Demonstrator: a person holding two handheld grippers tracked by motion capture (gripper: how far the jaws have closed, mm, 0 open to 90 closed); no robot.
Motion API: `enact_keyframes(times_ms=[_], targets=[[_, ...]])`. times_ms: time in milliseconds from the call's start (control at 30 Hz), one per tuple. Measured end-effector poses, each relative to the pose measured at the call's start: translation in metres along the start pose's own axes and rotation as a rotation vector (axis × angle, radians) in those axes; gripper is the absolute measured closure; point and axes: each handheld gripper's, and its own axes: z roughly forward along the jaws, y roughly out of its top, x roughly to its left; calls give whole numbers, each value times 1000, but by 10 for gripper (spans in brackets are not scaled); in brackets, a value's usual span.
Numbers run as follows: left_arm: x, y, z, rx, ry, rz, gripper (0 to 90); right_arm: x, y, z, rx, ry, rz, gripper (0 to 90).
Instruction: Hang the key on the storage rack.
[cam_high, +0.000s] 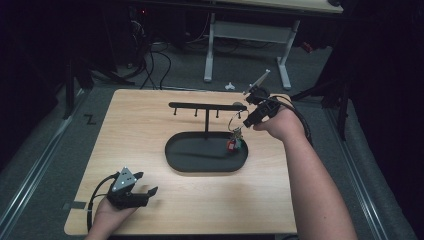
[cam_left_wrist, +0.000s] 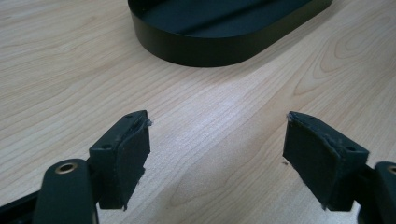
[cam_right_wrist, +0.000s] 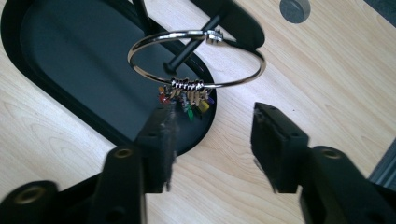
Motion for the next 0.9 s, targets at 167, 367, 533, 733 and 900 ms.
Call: enact_keyframes(times_ms=[167, 367, 533, 733, 900], targets=[[-1, 0, 1, -4, 2, 0, 235, -1, -17, 9, -39, -20, 29, 354], [-1, 1, 3, -2, -2, 3, 237, -4, -36, 21, -77, -27, 60, 302], [-3, 2, 6, 11, -7, 17, 238, -1, -52, 35, -108, -28, 76, 277], [-3, 3, 7, 11, -9, 12, 242, 8, -74, 60, -115, -11, 99, 288], [-5, 4, 10, 11, -13, 17, 242, 21, -83, 72, -102, -31, 80, 300]])
